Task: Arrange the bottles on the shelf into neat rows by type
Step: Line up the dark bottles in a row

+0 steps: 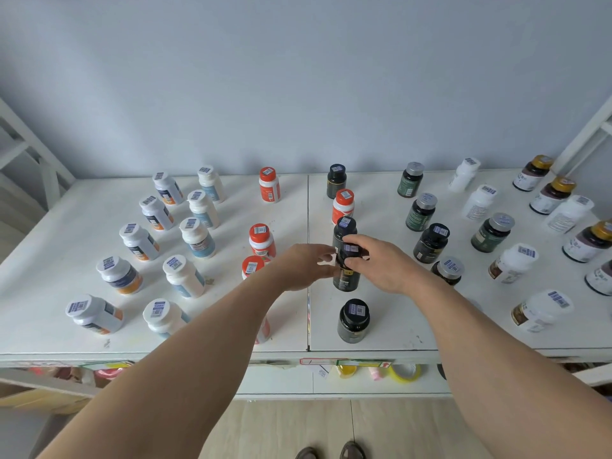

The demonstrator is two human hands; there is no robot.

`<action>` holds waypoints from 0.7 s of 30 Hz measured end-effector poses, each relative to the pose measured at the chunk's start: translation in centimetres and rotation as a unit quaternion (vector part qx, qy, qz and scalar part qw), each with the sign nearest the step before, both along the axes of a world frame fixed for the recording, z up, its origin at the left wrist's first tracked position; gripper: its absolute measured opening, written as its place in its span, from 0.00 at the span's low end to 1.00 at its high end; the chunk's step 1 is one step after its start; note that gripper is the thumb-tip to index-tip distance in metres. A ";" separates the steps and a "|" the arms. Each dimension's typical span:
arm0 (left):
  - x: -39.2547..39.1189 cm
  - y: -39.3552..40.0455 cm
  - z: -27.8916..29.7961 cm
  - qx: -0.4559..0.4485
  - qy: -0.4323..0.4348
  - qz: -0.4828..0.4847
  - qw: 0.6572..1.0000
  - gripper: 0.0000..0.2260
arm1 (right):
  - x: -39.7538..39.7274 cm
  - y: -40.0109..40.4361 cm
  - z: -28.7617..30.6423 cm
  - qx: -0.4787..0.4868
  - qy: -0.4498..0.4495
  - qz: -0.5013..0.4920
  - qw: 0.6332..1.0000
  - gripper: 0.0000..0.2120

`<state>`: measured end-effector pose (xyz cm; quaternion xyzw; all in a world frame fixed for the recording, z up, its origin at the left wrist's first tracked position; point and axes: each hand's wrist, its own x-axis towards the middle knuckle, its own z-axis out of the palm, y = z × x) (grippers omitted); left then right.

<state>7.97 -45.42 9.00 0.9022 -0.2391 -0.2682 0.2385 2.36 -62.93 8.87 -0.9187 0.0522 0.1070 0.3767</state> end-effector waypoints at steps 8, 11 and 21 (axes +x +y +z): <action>0.3 -0.1 -1.0 0.059 -0.047 -0.017 0.997 0.24 | 0.0 -0.4 -2.3 0.027 0.030 0.018 0.999 0.25; 0.5 -0.4 -1.1 0.062 -0.049 -0.010 0.997 0.24 | 0.2 -0.6 -2.4 0.033 0.028 0.027 0.999 0.26; 2.9 -1.5 0.4 0.047 -0.068 0.041 0.996 0.24 | 4.2 -2.0 -0.4 0.041 -0.080 -0.050 0.995 0.20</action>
